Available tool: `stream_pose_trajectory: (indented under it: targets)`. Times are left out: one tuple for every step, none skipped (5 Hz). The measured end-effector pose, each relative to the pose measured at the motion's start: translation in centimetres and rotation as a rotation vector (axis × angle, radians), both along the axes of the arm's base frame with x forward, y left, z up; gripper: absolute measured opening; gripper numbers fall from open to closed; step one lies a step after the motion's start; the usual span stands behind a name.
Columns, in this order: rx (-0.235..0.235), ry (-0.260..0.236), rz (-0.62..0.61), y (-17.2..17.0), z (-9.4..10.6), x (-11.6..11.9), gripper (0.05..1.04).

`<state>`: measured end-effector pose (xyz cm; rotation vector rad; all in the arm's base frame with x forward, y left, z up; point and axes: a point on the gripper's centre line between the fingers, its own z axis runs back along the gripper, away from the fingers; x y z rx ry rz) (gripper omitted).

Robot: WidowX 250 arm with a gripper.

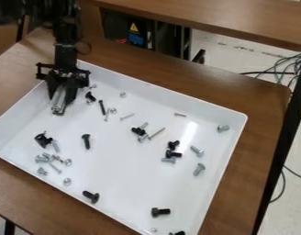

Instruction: Sweep into pile

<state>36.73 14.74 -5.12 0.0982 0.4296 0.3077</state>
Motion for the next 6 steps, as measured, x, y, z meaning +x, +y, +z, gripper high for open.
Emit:
stream_pose_trajectory:
  targets:
    - [-0.006,-0.019,-0.142,-4.2,-0.4,-1.3,0.364]
    - [-0.009,-0.051,-0.299,-9.5,-0.5,-2.6,0.364]
    - [-0.041,-0.072,-0.440,-13.6,-0.5,-3.8,0.364]
    - [-0.051,-0.065,-0.584,-17.8,-0.7,-4.2,0.364]
    - [-0.058,-0.064,-0.742,-23.0,-0.8,-5.0,0.364]
    - [-0.117,-0.110,-0.712,-24.4,-0.2,-5.8,0.364]
